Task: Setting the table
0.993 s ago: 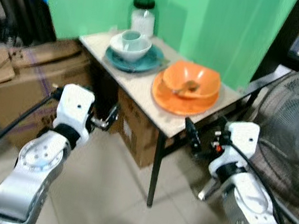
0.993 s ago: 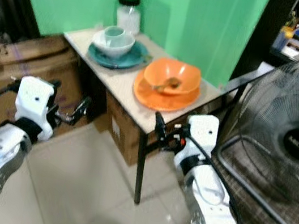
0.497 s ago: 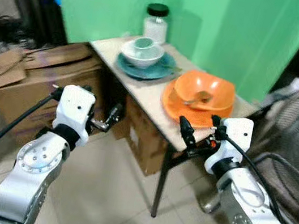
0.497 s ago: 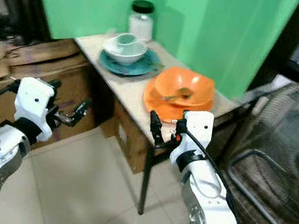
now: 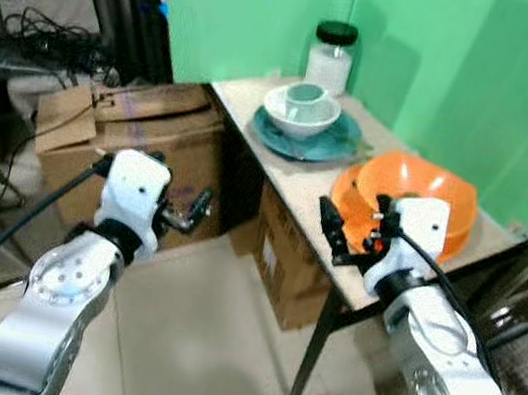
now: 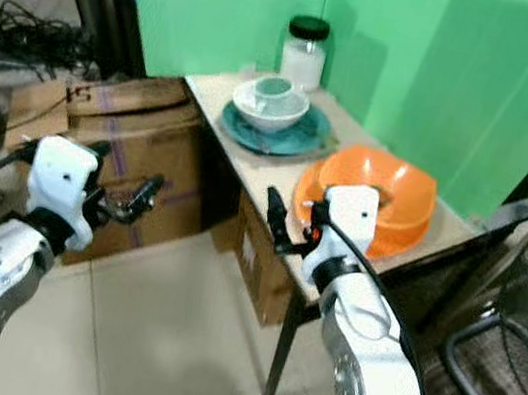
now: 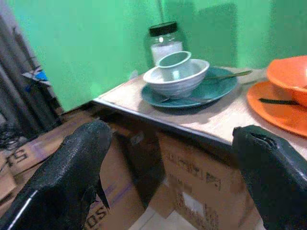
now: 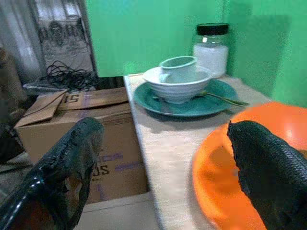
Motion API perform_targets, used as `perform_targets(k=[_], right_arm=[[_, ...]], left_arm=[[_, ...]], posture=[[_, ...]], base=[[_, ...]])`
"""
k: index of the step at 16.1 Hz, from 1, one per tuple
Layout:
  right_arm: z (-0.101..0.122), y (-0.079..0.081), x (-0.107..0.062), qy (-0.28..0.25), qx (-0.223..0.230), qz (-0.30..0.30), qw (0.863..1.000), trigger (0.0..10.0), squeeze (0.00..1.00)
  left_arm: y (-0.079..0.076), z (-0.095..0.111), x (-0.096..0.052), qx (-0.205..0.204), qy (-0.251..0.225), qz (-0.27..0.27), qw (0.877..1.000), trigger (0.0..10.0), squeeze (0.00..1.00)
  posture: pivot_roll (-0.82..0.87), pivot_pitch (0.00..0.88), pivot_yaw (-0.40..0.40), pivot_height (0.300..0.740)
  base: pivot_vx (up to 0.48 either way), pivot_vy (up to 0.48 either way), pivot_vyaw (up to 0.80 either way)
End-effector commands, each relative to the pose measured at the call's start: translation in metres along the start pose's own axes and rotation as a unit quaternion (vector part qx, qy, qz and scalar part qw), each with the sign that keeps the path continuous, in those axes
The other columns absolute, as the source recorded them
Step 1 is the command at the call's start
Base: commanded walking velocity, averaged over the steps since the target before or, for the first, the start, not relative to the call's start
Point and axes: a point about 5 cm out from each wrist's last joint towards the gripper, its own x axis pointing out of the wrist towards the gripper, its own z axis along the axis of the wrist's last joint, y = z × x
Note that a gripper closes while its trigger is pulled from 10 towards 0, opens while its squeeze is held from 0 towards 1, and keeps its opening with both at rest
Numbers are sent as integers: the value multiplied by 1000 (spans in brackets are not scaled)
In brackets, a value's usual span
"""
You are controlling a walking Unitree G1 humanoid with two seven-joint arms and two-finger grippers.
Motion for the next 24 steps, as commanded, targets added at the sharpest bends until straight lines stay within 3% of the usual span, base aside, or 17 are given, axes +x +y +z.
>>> perform_targets(k=[1,9,18,23,24], right_arm=[[4,-2,0,-4,2,-6,1000,10000,0],[14,-8,11,24,33,-34,999,10000,0],[33,-15,7,56,64,-44,995,10000,0],[46,-19,21,118,50,-47,991,10000,0],[49,-20,31,150,37,-52,987,10000,0]], left_arm=[[-1,5,1,2,-7,-6,1000,10000,0],[-4,2,0,6,0,-23,1000,10000,0],[-20,4,2,1,-1,-117,993,10000,0],[-28,2,-5,-4,12,-186,982,10000,0],[-29,-1,-7,-1,22,-201,979,10000,0]], posture=[[185,0,56,740],[170,0,66,740],[123,0,81,740],[108,0,69,740],[105,0,66,740]], base=[[289,0,0],[289,0,0],[276,0,-420],[0,0,0],[0,0,0]])
